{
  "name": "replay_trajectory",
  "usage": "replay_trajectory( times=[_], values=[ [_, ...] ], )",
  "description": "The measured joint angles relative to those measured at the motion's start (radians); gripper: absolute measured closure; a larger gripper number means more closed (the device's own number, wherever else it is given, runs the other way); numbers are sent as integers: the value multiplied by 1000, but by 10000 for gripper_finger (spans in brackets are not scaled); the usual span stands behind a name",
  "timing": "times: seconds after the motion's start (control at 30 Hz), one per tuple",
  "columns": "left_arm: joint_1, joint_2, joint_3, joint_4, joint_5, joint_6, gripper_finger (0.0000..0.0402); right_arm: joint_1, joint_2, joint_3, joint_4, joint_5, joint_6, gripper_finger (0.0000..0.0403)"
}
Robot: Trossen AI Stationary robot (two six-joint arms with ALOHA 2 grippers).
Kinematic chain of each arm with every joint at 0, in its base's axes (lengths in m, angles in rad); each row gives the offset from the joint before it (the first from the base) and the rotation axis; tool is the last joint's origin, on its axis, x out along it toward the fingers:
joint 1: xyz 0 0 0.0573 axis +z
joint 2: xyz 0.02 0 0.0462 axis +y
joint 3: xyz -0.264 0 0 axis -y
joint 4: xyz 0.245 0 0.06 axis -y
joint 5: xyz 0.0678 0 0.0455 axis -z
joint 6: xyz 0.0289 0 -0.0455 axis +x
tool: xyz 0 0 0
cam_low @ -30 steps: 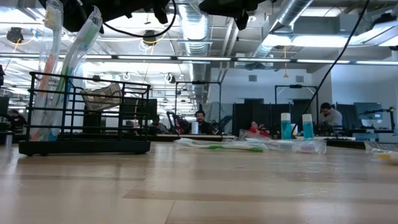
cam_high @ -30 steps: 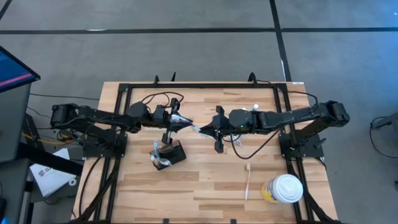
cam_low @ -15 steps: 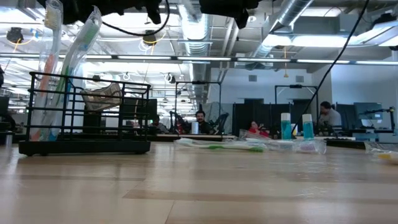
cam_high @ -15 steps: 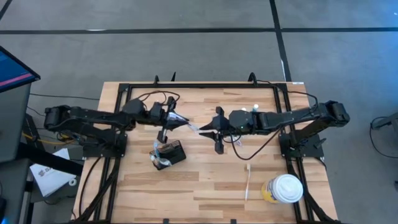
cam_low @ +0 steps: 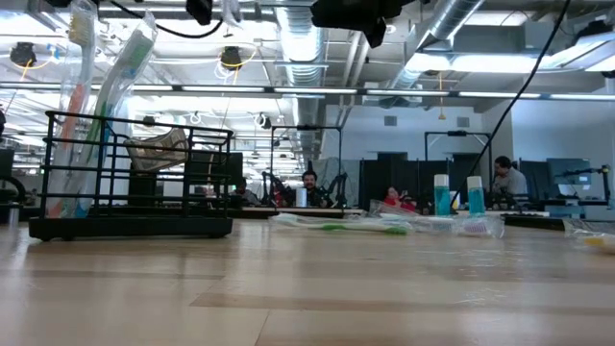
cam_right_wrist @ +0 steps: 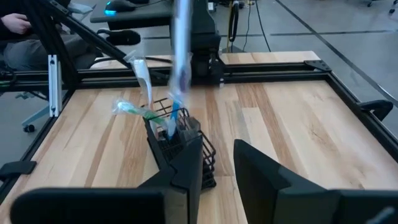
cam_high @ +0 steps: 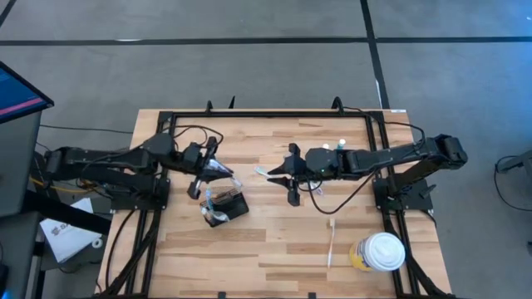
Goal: Pick & Place toothbrushing station
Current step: Put the left purple toothbrush into the top left section of the mesh organizer
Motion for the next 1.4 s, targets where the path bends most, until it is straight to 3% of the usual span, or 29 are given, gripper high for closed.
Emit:
replay_trajectory(
  times=[0.43, 0.93, 1.4],
  values=[
    [-108, -105, -1, -238, -1, 0, 385, 0, 0, 0, -25, 0, 0, 321],
    [-135, -318, -161, -249, -25, -37, 384, 0, 20, -1, -24, 0, 0, 321],
    [-135, -406, -207, -384, -25, -37, 384, 0, 19, -1, -25, 0, 0, 321]
  ],
)
